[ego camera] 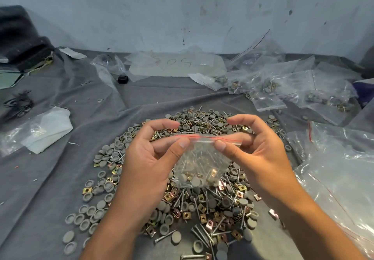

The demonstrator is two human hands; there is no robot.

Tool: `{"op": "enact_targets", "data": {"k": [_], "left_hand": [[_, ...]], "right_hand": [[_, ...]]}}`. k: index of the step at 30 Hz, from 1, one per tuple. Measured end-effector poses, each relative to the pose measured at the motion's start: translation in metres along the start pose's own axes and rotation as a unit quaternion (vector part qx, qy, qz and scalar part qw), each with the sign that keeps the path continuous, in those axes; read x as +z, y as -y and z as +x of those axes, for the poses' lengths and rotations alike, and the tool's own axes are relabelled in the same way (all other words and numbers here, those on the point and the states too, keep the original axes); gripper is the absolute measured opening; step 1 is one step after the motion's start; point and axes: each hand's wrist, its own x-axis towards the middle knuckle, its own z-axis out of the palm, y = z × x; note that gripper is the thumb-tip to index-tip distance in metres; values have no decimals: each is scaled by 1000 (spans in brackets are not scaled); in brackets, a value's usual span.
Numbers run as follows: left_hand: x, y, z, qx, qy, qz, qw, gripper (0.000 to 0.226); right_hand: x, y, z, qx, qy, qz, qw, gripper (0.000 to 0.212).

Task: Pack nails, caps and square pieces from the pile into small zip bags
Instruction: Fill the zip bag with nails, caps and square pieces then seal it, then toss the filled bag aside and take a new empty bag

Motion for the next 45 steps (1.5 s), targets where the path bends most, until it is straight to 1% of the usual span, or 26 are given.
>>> {"op": "enact_targets", "data": {"k": [2, 4, 7, 9, 11, 13, 15, 20, 23, 25, 29, 32, 34, 36, 37, 39, 42, 43, 45], "left_hand": [[-1, -1, 0, -8, 8, -25, 1000, 23], [-2, -1, -1, -13, 2, -43, 999, 23], [1, -2, -3, -5, -4, -29, 1000, 36], [5, -2, -3, 4, 4, -2, 1000, 48], [9, 0, -4, 18, -6, 39, 999, 53], [8, 1, -5, 33, -25, 77, 996, 49], [5, 1, -6, 30, -26, 89, 995, 44], [-8, -2, 1, -28, 59, 36, 997, 39], [-13, -5, 4, -58, 122, 14, 991, 39], [-16, -5, 4, -69, 157, 14, 985, 37], [-19, -5, 5, -64, 183, 37, 980, 36], [-15, 0, 4, -31, 148, 88, 985, 34], [-12, 4, 4, -3, 113, 114, 987, 33], [-11, 5, 3, 16, 96, 118, 988, 30], [-10, 6, 3, 18, 93, 118, 988, 30], [-11, 8, 4, 7, 78, 95, 992, 34], [-12, 11, 6, -8, 12, 51, 999, 45], [-12, 11, 7, -7, -6, 52, 999, 46], [-13, 10, 7, -1, -32, 67, 997, 44]], "right_hand": [[-2, 2, 1, 24, 5, 36, 999, 45], [-1, 2, 2, 38, 12, 57, 998, 40], [4, -1, -1, 38, 22, 27, 999, 31], [9, -2, -3, 30, 21, 15, 999, 29], [12, -3, -5, 17, 23, -9, 1000, 30], [12, -2, -6, 11, 28, -20, 999, 33], [10, 0, -6, 22, 37, -4, 999, 38], [0, 5, 0, 55, 72, 43, 995, 44], [-9, 6, 2, 88, 77, 64, 991, 46], [-15, 8, 4, 105, 82, 72, 988, 44], [-23, 12, 5, 120, 132, 58, 982, 37], [-22, 12, 4, 109, 120, 11, 987, 24], [-20, 17, 3, 92, 113, -63, 987, 25], [-15, 23, 1, 66, 114, -167, 977, 29], [-12, 26, 1, 52, 112, -207, 970, 32], [-4, 32, 8, 27, 105, -255, 961, 30], [0, 42, 43, 11, 106, -314, 944, 24], [-4, 46, 61, 10, 88, -324, 942, 23], [-22, 54, 99, 10, 12, -295, 955, 21]]}}
